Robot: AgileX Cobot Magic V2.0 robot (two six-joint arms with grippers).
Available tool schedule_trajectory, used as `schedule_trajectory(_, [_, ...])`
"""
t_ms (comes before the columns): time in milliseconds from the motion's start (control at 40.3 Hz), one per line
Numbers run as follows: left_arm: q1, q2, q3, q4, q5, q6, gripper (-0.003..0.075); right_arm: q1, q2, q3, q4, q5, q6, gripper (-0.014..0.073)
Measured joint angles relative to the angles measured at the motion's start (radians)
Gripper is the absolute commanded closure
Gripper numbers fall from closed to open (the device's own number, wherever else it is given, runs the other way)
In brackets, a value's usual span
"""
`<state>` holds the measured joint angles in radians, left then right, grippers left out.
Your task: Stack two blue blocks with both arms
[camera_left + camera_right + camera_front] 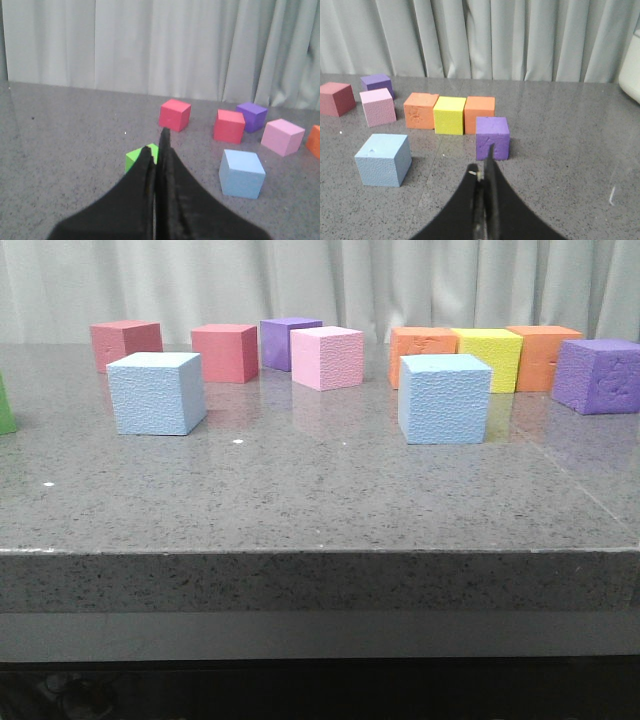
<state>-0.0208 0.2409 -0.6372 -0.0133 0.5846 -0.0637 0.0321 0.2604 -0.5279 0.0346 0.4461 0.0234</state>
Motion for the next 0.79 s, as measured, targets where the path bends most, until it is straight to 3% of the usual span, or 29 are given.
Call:
schedule_trajectory(224, [0.0,0.155,-0.054,0.0,0.106,0.0,0.0738,0.0,0.123,-0.056,-0.001,0.037,0.0,0.0662])
schedule_trajectory(646, [0.0,0.246,-0.038,0.0,0.12,0.0,0.0731,0.0,0.206,-0.056,-0.001,0.09,0.0,0.0659])
schedule_trajectory(695, [0.0,0.246,-0.038,0.0,0.12,0.0,0.0705,0.0,0.206,-0.056,-0.001,0.111,0.0,0.0637])
schedule_trajectory(795, [0.0,0.248,-0.038,0.0,0.12,0.0,0.0545,0.0,0.206,-0.056,-0.001,0.146,0.0,0.0503])
